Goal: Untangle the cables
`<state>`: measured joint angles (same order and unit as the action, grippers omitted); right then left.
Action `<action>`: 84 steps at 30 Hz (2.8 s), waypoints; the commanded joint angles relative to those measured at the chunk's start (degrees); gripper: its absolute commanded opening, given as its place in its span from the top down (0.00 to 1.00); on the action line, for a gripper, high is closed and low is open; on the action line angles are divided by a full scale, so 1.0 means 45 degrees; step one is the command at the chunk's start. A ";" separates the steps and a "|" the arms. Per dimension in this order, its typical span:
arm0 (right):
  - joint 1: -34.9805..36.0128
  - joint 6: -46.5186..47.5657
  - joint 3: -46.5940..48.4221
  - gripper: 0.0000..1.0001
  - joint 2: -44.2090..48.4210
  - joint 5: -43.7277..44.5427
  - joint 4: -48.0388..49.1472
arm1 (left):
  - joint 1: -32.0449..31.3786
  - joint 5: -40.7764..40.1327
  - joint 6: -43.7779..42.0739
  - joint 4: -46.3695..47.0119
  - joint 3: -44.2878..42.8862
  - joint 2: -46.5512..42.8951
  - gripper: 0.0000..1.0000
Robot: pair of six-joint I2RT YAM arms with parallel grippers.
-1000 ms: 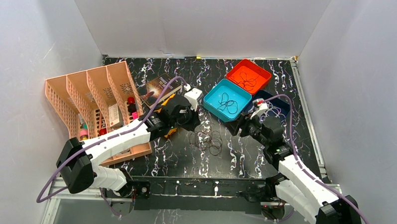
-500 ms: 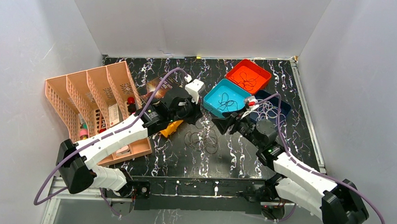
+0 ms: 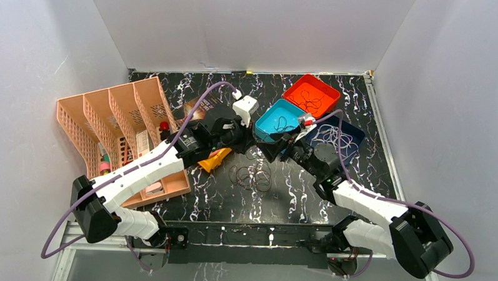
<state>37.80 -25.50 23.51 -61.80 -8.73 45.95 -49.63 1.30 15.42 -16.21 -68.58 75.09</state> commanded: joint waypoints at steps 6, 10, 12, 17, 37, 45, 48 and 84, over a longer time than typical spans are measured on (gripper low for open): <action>0.0207 -0.0406 0.1370 0.18 -0.2307 0.1510 0.0596 | -0.0050 0.1191 0.0011 -0.0277 -0.1556 -0.0569 1.00; 0.0196 -0.0505 0.0890 0.19 -0.2891 0.2163 0.0829 | -0.0029 0.0902 -0.0014 -0.0468 -0.2145 -0.0846 1.00; 0.0200 -0.0463 0.0523 0.19 -0.2936 0.2397 0.0786 | -0.0029 0.0660 -0.0090 -0.0668 -0.2488 -0.0907 1.00; 0.0197 -0.0140 -0.0600 0.19 -0.2409 0.3385 0.0318 | -0.0044 0.0239 -0.0286 -0.0935 -0.3278 -0.0946 1.00; 0.0205 0.2671 -0.2539 0.17 0.4635 -0.0108 0.0724 | -0.0034 0.0075 -0.0946 -0.1165 -0.5009 -0.0464 1.00; 0.0204 0.2337 0.0016 0.19 0.1316 -0.1393 0.2922 | -0.0030 0.0381 -0.0868 -0.1100 -0.5215 -0.0365 1.00; 0.0199 0.2215 0.0721 0.21 0.0029 -0.1005 0.3412 | -0.0034 0.0576 -0.0820 -0.1090 -0.5314 -0.0327 1.00; 0.0211 0.0096 -0.2925 0.74 -0.3336 -0.0763 0.4219 | -0.0046 -0.0295 -0.2436 0.0072 -1.1275 0.1757 1.00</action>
<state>38.65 -24.32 11.49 -77.84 -13.39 61.89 -49.65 2.00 7.14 -18.81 -115.39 83.07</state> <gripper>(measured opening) 0.261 0.014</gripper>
